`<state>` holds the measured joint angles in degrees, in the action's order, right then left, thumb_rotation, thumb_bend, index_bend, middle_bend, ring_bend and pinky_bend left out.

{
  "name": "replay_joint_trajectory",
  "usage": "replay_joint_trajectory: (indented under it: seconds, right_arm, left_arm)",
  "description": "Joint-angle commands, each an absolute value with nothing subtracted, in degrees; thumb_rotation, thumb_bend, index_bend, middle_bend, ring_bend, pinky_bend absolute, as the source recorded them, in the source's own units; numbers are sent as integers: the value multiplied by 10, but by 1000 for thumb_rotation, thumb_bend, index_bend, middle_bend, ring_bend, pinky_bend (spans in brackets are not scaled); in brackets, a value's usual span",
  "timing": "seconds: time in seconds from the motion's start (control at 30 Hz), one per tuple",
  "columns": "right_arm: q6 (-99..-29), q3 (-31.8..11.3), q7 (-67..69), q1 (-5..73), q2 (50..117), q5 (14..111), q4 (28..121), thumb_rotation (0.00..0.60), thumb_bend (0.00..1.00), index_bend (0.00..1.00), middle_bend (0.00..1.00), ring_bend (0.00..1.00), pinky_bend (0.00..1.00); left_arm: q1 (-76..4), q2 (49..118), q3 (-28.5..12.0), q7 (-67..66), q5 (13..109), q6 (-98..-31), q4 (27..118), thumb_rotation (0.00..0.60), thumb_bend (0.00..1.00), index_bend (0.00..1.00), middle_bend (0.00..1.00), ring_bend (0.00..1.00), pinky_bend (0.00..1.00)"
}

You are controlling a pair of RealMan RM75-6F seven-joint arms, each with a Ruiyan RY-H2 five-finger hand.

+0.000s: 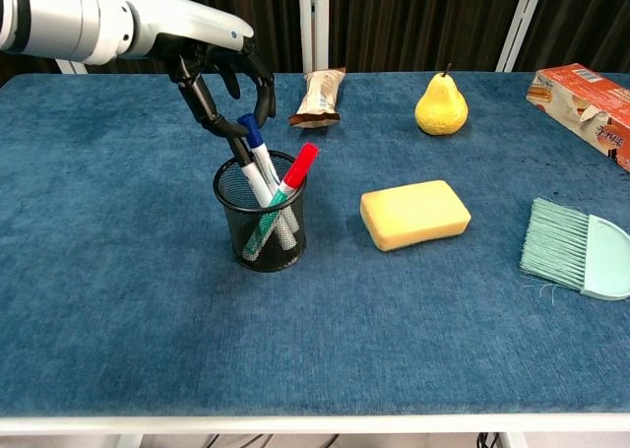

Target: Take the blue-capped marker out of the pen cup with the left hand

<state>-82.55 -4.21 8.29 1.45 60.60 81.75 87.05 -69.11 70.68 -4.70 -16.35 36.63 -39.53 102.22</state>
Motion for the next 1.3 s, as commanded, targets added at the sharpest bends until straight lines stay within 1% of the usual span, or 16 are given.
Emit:
replay_joint_trajectory:
  seconds: [0.03,0.2,0.43,0.53,0.6,0.7,0.8,0.93,1.07,1.1,1.17,1.2,1.23,1.3]
  right_arm:
    - [-827,-43,83,14,605,817,872,600,176,0,0,0,0]
    - [-831,-43,82,13,603,820,876,600,176,0,0,0,0]
    - [-841,-45,80,11,605,823,876,600,176,0,0,0,0]
    - [-841,-45,78,11,606,823,877,600,176,0,0,0,0]
    - [-840,-44,76,12,607,823,878,600,176,0,0,0,0]
    - [-839,-44,73,13,608,824,879,600,176,0,0,0,0]
    - [-836,-43,67,14,609,823,879,600,176,0,0,0,0]
    - [-832,-43,62,15,611,821,880,600,176,0,0,0,0]
    - [-830,-44,58,16,612,817,882,600,176,0,0,0,0]
    - [-829,-44,57,16,611,817,883,600,176,0,0,0,0]
    - [-829,-44,54,16,611,815,884,600,176,0,0,0,0]
    - [-829,-45,54,16,611,815,885,600,176,0,0,0,0]
    - [-829,-45,53,16,610,813,885,600,176,0,0,0,0]
    - [-829,-46,53,17,610,812,886,600,176,0,0,0,0]
  left_arm:
    - [-691,698,-52,-159,369,-396,1032,600,378,572,243,77,195]
    - [-690,664,-69,-152,379,-409,1071,600,377,578,250,77,196]
    - [-671,587,-100,-157,406,-480,1153,600,377,579,253,77,198]
    - [-660,564,-104,-168,414,-510,1170,600,377,590,257,77,198]
    - [-650,555,-99,-182,413,-532,1172,600,377,601,263,81,198]
    - [-638,558,-83,-210,400,-558,1157,600,377,608,266,94,198]
    - [-626,575,-67,-223,382,-567,1128,600,376,607,266,94,198]
    - [-606,602,-58,-191,374,-535,1076,600,375,608,266,95,198]
    - [-581,636,-54,-144,396,-500,1012,600,372,595,266,95,198]
    - [-576,641,-54,-133,402,-491,1001,600,368,555,265,94,198]
    - [-564,648,-59,-104,424,-475,980,600,351,445,258,94,197]
    - [-559,649,-61,-92,436,-471,974,600,337,360,250,94,196]
    - [-552,649,-64,-78,452,-469,967,600,317,235,239,94,194]
    - [-541,648,-66,-66,476,-475,960,600,293,112,227,94,193]
